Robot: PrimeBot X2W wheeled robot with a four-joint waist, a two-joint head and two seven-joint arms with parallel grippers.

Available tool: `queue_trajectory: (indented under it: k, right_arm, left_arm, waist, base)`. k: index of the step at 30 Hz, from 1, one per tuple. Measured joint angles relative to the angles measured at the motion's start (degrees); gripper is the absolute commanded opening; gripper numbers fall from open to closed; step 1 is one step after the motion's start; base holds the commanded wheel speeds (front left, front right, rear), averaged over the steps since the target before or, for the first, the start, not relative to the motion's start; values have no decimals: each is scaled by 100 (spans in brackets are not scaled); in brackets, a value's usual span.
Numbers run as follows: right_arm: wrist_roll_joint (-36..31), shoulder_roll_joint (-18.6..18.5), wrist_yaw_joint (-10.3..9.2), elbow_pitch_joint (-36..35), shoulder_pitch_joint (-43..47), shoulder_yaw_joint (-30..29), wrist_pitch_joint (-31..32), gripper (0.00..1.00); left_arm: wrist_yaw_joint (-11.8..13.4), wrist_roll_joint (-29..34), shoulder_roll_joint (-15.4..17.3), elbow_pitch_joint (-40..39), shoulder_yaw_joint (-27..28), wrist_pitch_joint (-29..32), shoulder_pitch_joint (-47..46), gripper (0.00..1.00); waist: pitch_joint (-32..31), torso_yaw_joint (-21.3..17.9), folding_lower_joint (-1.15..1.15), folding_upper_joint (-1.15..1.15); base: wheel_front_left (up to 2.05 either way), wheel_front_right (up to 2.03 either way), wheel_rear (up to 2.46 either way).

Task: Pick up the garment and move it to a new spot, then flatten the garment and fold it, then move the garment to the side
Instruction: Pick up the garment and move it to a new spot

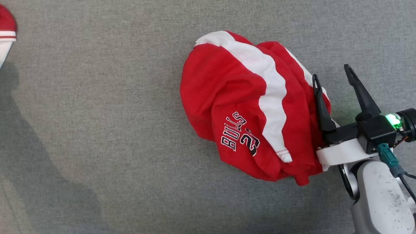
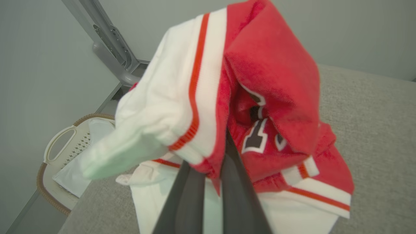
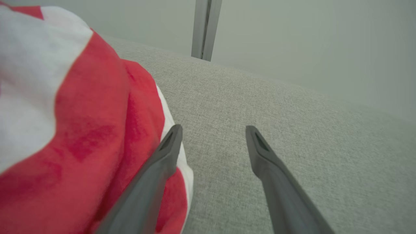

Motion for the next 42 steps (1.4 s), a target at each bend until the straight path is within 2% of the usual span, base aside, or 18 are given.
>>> queue_trajectory:
  k: [3, 4, 5, 10, 15, 20, 29, 32, 37, 42]
  right_arm:
    - [0, 2, 0, 0, -18, 18, 0, 100]
    - [0, 1, 0, 2, -24, 8, 0, 100]
    - [0, 1, 0, 5, -32, -1, 0, 100]
    - [73, 3, 0, 49, -37, -37, 0, 100]
    - [212, 3, 0, 166, 54, -112, 0, 100]
    - [328, 1, 0, 274, 214, -191, 0, 100]
    - [555, 2, 0, 426, 617, -334, 0, 100]
    - [610, 1, 0, 489, 737, -350, 0, 100]
    - [732, 2, 0, 565, 899, -315, 0, 100]
    - [815, 2, 0, 627, 1016, -227, 0, 100]
  left_arm:
    - [-54, -138, -81, 148, 74, -47, 107, 49]
    - [-87, -202, -102, 175, 119, -93, 132, 93]
    - [-110, -261, -122, 192, 154, -155, 176, 100]
    - [-254, -444, -223, 172, 163, -581, 528, 100]
    - [-277, -458, -441, -355, -200, -820, 1074, 100]
    - [-285, -506, -477, -1250, -694, -872, 1688, 100]
    - [-280, -619, -502, -2987, -1020, -894, 2673, 100]
    - [-186, -630, -701, -3571, -1122, -883, 3040, 100]
    - [110, -636, -1057, -4478, -1272, -878, 3768, 100]
    - [231, -678, -1292, -4847, -1423, -878, 4393, 100]
  waist:
    - [-30, 2, 0, 0]
    - [-48, 10, 0, 0]
    - [-69, 20, 0, 0]
    - [-269, 74, 0, 0]
    - [-614, 134, -1, 0]
    - [-1025, 175, -1, 0]
    - [-1864, 191, -1, 0]
    - [-2132, 175, -1, 0]
    - [-2546, 126, -2, 0]
    - [-2819, 47, -1, 0]
  base:
    - [0, 0, 0]
    - [0, 0, 0]
    - [0, 0, 0]
    - [0, 0, 0]
    - [0, 0, 0]
    - [0, 0, 0]
    - [0, 0, 0]
    - [0, 0, 0]
    - [0, 0, 0]
    - [0, 0, 0]
